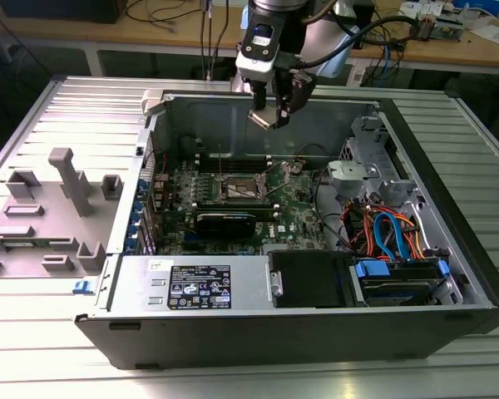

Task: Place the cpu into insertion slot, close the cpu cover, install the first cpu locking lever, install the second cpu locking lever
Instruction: 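Place the cpu into insertion slot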

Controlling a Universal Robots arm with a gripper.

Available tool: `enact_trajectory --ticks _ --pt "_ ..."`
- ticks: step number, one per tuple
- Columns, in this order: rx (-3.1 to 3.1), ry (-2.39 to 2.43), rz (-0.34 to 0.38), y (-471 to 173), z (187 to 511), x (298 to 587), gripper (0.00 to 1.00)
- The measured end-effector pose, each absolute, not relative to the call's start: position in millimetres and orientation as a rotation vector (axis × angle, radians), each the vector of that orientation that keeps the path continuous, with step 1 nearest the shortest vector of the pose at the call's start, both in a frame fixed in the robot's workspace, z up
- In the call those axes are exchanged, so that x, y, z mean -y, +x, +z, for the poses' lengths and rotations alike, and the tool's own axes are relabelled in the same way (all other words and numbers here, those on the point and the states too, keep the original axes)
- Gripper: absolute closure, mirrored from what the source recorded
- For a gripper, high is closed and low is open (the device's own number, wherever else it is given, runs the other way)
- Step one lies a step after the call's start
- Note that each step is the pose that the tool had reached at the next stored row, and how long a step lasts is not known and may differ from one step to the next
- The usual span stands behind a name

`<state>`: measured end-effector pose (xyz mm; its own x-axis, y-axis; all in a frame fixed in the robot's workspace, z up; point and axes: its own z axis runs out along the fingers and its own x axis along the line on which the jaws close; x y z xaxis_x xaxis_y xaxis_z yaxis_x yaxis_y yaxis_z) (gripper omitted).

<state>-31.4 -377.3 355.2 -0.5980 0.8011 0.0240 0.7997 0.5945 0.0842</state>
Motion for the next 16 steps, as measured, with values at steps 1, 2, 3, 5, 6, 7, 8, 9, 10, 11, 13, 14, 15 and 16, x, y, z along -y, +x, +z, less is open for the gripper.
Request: enact_trajectory --ticks 1,2,3,5,6,7,8,9,10,11,13,14,15,16 --pt "-2.780 1.424 0.133 -31.5 354.6 377.3 0.46" --pt "-2.772 1.443 0.131 -31.5 354.1 377.3 0.46" --pt "-2.762 1.469 0.129 -31.4 353.3 377.3 0.46" --pt "-2.743 1.515 0.123 -31.4 352.1 377.3 0.46" --pt "-2.737 1.530 0.121 -31.4 351.7 377.3 0.46" --pt "-2.732 1.545 0.118 -31.4 351.5 377.3 0.46" --pt "-2.731 1.549 0.116 -31.5 351.5 377.3 0.46" --pt "-2.731 1.549 0.116 -31.4 351.4 377.3 0.46" --pt "-2.731 1.550 0.116 -31.4 351.4 377.3 0.46" --pt "-2.731 1.550 0.116 -31.4 351.4 377.3 0.46" --pt "-2.731 1.550 0.116 -31.4 351.4 377.3 0.46" --pt "-2.731 1.550 0.116 -31.4 351.4 377.3 0.46" --pt "-2.731 1.550 0.116 -31.4 351.4 377.3 0.46" --pt "-2.731 1.550 0.116 -31.4 351.4 377.3 0.46"
